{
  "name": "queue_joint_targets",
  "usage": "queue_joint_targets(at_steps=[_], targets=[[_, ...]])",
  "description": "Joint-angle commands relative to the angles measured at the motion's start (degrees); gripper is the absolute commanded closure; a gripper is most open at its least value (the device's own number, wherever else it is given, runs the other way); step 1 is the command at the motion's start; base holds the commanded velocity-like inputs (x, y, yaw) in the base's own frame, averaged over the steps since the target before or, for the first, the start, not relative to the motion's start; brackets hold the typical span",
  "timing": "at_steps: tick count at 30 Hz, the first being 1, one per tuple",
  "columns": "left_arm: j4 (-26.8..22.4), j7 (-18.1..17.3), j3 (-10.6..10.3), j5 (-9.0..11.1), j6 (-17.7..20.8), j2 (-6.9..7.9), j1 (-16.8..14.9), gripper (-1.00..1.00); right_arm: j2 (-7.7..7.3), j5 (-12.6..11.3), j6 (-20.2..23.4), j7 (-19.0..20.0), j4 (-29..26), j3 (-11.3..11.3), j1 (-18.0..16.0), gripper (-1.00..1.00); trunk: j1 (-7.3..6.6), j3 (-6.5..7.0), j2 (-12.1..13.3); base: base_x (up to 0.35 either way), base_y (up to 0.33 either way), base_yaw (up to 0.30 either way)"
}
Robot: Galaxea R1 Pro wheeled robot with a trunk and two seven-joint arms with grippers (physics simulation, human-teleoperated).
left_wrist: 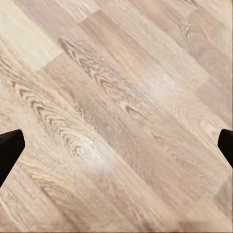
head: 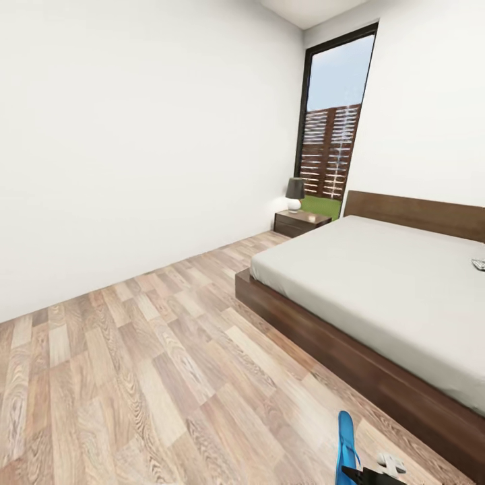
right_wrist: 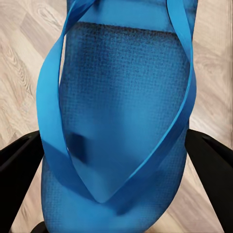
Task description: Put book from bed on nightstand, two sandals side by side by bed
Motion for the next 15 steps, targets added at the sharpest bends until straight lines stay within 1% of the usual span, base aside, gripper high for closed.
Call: queue_joint_targets(at_steps=[1,2,4,6,7,9,11,14,15], targets=[[-0.12,-2.37,-0.05,0.46,2.46,0.08,-0.06,-1.0,0.01,-0.09,0.51,0.26,0.0,-0.47,-0.03,1.0,-0.01,-0.06,-0.03,0.0,0.0,-0.206],[-0.35,-5.58,-0.02,0.44,5.11,0.17,-0.13,-1.0,-0.02,-0.11,0.51,0.28,0.0,-0.47,-0.03,1.0,-0.01,-0.06,-0.03,0.0,0.0,-0.206],[-0.94,-13.72,0.03,0.35,9.93,0.48,-1.48,-1.0,-0.07,-0.1,0.52,0.3,0.0,-0.47,-0.03,1.0,-0.01,-0.06,-0.03,0.0,0.0,-0.207],[-1.07,-21.22,0.08,0.35,13.14,1.71,-4.68,-1.0,-0.17,-0.11,0.52,0.3,0.0,-0.47,-0.03,1.0,-0.01,-0.06,-0.03,0.0,0.0,-0.207],[-0.9,-23.89,0.09,0.39,14.03,2.46,-6.34,-1.0,-0.2,-0.12,0.52,0.31,0.0,-0.46,-0.03,1.0,-0.01,-0.06,-0.03,0.0,0.0,-0.207],[-0.44,-26.24,0.1,0.44,14.77,3.2,-8.22,-1.0,-0.22,-0.13,0.52,0.31,0.0,-0.46,-0.03,1.0,-0.01,-0.06,-0.03,0.0,0.0,-0.207],[0.73,-27.12,0.1,0.45,15.01,3.65,-9.48,-1.0,-0.27,-0.12,0.52,0.31,0.0,-0.47,-0.03,1.0,-0.01,-0.06,-0.03,0.0,0.0,-0.208],[3.46,-25.54,0.08,0.3,14.36,3.77,-10.07,-1.0,-0.37,-0.11,0.52,0.31,0.0,-0.47,-0.03,1.0,-0.01,-0.06,-0.03,0.0,0.0,-0.209],[4.91,-24.08,0.01,0.23,13.48,3.75,-10.17,-1.0,-0.39,-0.13,0.52,0.31,0.0,-0.47,-0.03,1.0,-0.01,-0.06,-0.03,0.0,0.0,-0.21]])
